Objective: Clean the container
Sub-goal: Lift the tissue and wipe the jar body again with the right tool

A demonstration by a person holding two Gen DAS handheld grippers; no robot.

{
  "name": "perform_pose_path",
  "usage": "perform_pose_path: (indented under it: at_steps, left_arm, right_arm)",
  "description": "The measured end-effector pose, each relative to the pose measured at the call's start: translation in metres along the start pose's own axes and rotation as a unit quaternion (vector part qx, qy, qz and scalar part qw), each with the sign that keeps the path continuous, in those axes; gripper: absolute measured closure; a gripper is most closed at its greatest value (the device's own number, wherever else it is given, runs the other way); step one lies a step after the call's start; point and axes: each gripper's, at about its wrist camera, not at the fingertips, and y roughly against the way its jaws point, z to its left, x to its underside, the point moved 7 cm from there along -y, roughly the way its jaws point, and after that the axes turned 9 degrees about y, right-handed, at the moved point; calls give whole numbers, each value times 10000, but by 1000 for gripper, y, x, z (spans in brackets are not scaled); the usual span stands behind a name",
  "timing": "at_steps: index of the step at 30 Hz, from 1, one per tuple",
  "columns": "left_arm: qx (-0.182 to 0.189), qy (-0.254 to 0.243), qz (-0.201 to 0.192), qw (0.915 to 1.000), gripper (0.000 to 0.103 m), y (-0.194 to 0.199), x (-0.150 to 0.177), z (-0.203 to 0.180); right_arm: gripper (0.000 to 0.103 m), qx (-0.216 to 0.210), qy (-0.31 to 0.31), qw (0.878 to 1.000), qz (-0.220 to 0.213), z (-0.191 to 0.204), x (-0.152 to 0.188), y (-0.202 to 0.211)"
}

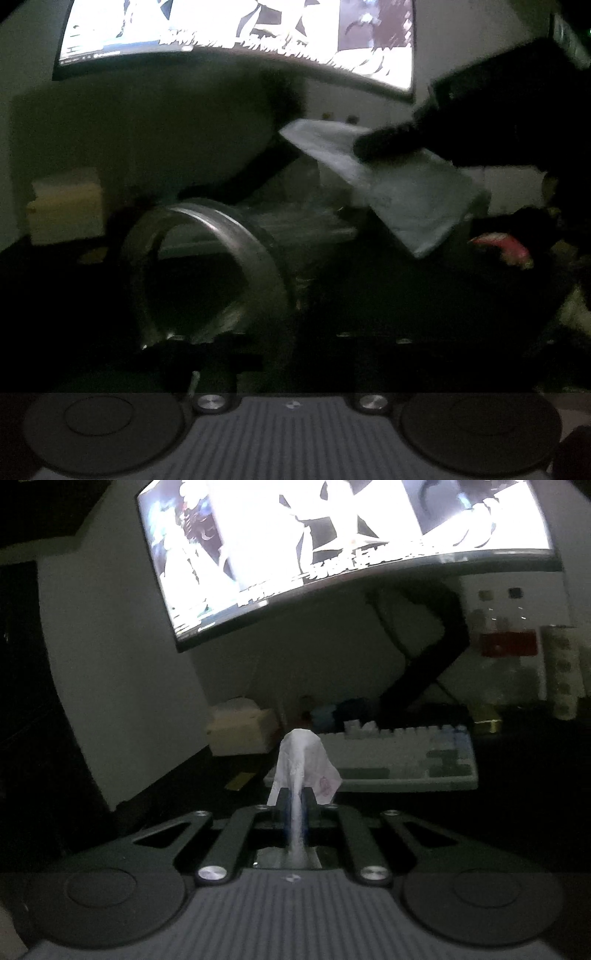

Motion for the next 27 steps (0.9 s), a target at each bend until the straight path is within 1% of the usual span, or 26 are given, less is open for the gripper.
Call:
perform_pose_path:
  at_steps: [2, 3, 5, 6, 7, 9, 10, 12, 13, 14, 15, 19, 22, 24, 26, 27]
  left_arm:
    - [513, 145, -5, 9986, 92, 6, -4, -3]
    - [766, 218, 26, 9968, 92, 9, -7, -5]
    - [1265, 319, 107, 9914, 95, 14, -11, -9]
    - [1453, 324, 159, 9887, 95, 18, -12, -15]
    - [1544, 275, 218, 9874, 95, 21, -11, -21]
    - [1537, 101, 285, 9877, 94, 26, -9, -31]
    - [1565, 48, 329, 9871, 92, 26, -10, -32]
    - [1687, 73, 506, 9843, 86, 24, -10, -31]
    - [1646, 113, 598, 9845, 75, 21, -8, -31]
    - [1521, 142, 682, 9859, 65, 18, -9, -30]
    - [1376, 133, 733, 9877, 66, 14, -8, -29]
    - [1019, 39, 703, 9923, 65, 19, -11, -31]
    - [679, -224, 629, 9955, 64, 21, -12, -34]
    - [544, -367, 585, 9961, 59, 22, -13, -37]
    - [379, -509, 532, 9966, 40, 23, -15, -40]
    - [314, -576, 517, 9965, 39, 19, -10, -39]
  right_arm:
    - [95, -40, -140, 9998, 96, -4, 5, 6]
    - [95, -140, -200, 9996, 161, -3, 8, 7]
    - [95, -364, -317, 9984, 296, -2, 15, 9]
    - [95, -410, -278, 9982, 340, 0, 18, 10]
    - [95, -413, -202, 9984, 345, 3, 19, 11]
    - [95, -437, -51, 9985, 337, 9, 18, 13]
    - [95, -490, 6, 9983, 329, 12, 17, 13]
    - [94, -640, 86, 9973, 337, 18, 13, 9]
    - [94, -725, 125, 9967, 346, 21, 11, 6]
    - [94, -779, 184, 9961, 360, 25, 9, 2]
    - [94, -775, 263, 9958, 401, 28, 8, -3]
    - [94, -785, 707, 9927, 585, 40, 15, -25]
    - [94, -680, 1010, 9912, 514, 40, 17, -35]
    - [94, -485, 1079, 9915, 545, 33, 16, -44]
    - [94, -210, 1100, 9920, 585, 23, 14, -54]
    - [94, -70, 1075, 9922, 624, 18, 13, -59]
